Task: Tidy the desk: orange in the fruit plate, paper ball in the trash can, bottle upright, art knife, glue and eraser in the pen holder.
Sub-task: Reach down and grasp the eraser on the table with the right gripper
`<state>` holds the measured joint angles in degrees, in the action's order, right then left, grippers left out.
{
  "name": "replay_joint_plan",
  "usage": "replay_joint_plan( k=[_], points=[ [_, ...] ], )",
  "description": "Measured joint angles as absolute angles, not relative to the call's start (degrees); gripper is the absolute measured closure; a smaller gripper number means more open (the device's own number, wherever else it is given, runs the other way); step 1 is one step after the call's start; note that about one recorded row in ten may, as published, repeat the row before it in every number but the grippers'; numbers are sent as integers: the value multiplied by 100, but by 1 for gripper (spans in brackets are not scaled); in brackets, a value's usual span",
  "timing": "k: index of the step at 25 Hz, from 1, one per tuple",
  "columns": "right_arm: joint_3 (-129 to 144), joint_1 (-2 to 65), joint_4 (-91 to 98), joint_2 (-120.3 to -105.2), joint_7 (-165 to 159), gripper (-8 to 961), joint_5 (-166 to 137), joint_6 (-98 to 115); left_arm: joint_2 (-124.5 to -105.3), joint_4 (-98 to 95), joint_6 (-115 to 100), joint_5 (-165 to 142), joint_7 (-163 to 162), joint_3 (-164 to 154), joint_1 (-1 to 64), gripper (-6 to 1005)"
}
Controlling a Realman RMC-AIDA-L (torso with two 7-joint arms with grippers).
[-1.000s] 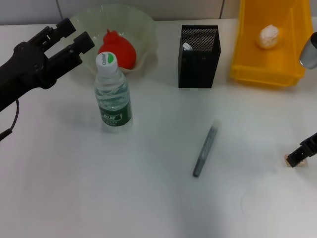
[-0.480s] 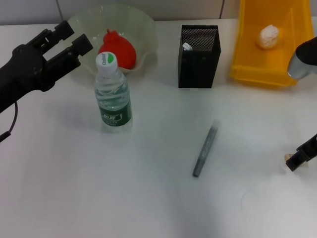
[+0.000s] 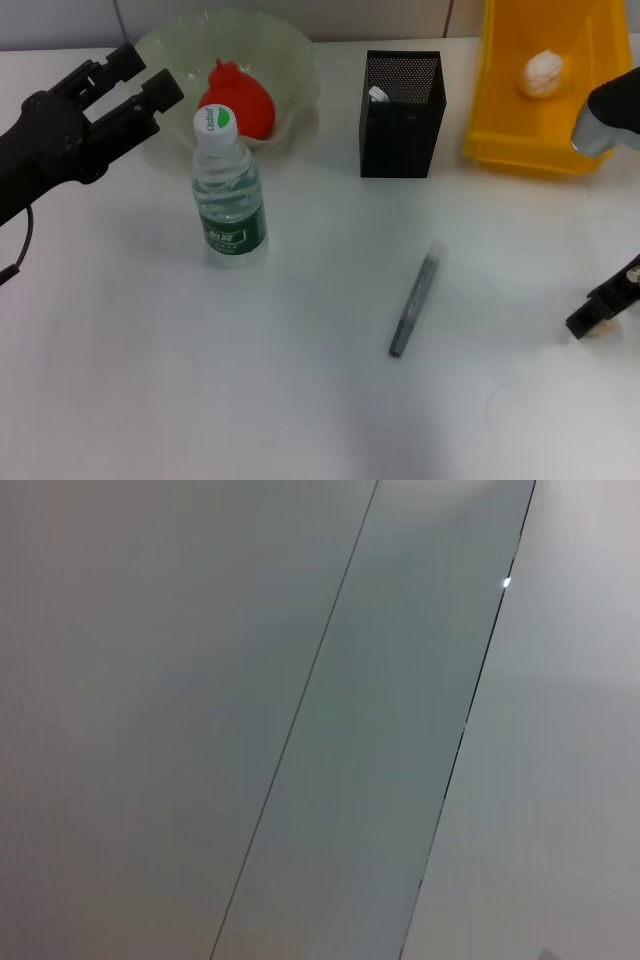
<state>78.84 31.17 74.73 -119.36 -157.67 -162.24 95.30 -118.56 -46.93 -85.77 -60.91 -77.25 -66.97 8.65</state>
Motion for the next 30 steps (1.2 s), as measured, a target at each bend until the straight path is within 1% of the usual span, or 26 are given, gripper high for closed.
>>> replay_joint_plan(
  k=[17,23,28,30],
  points=[
    [7882,3184,7310,-11928,-15745,212,-16093,9479,-11856,-4693,-8482,-6108,-7725,-6697,923,260],
    [7832,3312,7059,-11926,-15742,440,-16093,9458,-11856,-4694,-8481,-6108,-7725,-6697,923,260],
    [7833,3333,7016,-11926,-15741,477,-16093,9448,-11856,-4693,-8481,-6107,-7725,-6697,923,260],
    [7832,3338,7014,-11926,-15741,477,-16093,9450,-11856,-4694,-8481,-6102,-7725,-6697,923,260]
  ],
)
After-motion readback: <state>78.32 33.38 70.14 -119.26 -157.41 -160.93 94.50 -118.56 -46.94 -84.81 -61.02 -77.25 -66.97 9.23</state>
